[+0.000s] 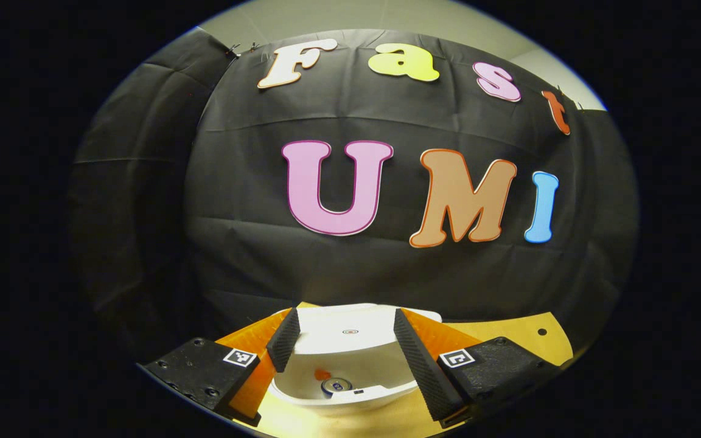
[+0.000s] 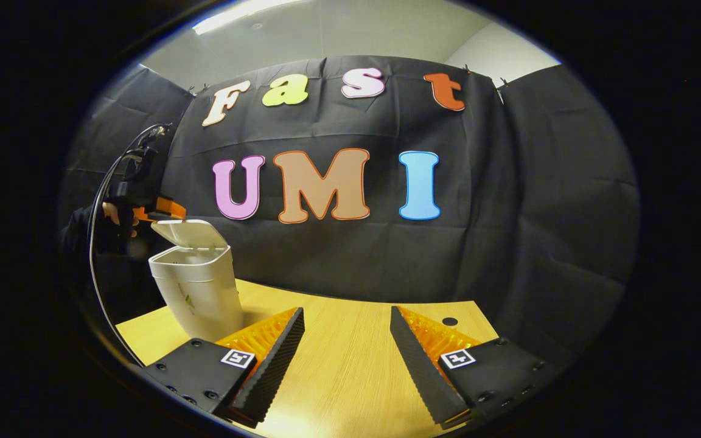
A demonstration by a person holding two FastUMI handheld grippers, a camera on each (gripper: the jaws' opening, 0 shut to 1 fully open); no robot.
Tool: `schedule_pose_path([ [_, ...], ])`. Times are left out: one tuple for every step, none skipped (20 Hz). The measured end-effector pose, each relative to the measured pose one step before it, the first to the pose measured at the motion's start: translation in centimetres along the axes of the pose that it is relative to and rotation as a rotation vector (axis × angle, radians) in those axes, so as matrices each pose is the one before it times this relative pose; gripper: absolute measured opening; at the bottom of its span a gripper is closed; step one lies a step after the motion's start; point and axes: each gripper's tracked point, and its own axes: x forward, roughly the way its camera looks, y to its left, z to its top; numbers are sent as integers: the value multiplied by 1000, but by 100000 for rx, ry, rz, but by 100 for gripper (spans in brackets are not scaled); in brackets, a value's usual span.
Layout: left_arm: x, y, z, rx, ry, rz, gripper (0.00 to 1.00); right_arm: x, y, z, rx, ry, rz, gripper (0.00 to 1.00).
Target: Press the lid of the desktop garbage bin to open it, pick up the crumpled paper on the desktop and throw it into the bin, then pick up the pop can on the desktop and drop it into the bin, and finally close the garbage bin lid.
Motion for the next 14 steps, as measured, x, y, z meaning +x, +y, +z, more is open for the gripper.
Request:
schedule_pose_path([
  [-117,14,-528,106,1041,220,93,153,96,176,-224,38,334,95],
  [-145,-8,-596,-167,917,99,93,70,-41,44,-227,-166,123,95],
  [-89,-73,-569,378,912,250,93,-65,-110,43,-52,-27,148,95],
  [-53,-54,-482,576,601,65,93,-76,-63,-189,95,-98,171,95],
  [11,-60,-603,674,989,121,93,-58,26,-86,31,134,92,95],
  [-130,-17,-590,94,832,-63,93,-4,29,-62,-7,210,160,95],
  [43,-110,-500,-359,674,-144,93,-7,30,-73,160,311,272,95],
  [49,62,-715,-161,1109,111,93,-9,94,-91,53,290,265,95],
  [127,-73,-617,-125,1144,-103,93,-11,-11,-174,-232,243,189,95],
  [-1,-31,-646,-96,1268,103,93,53,63,-150,-236,388,183,95],
  [42,-15,-482,209,996,78,93,163,204,29,-190,489,458,95],
  [19,12,-336,432,390,118,93,59,67,-223,-7,425,398,95],
  [13,-15,-374,616,362,155,93,1,148,-227,81,463,342,95],
  [135,12,-306,862,255,272,93,168,103,-167,3,639,348,95],
])
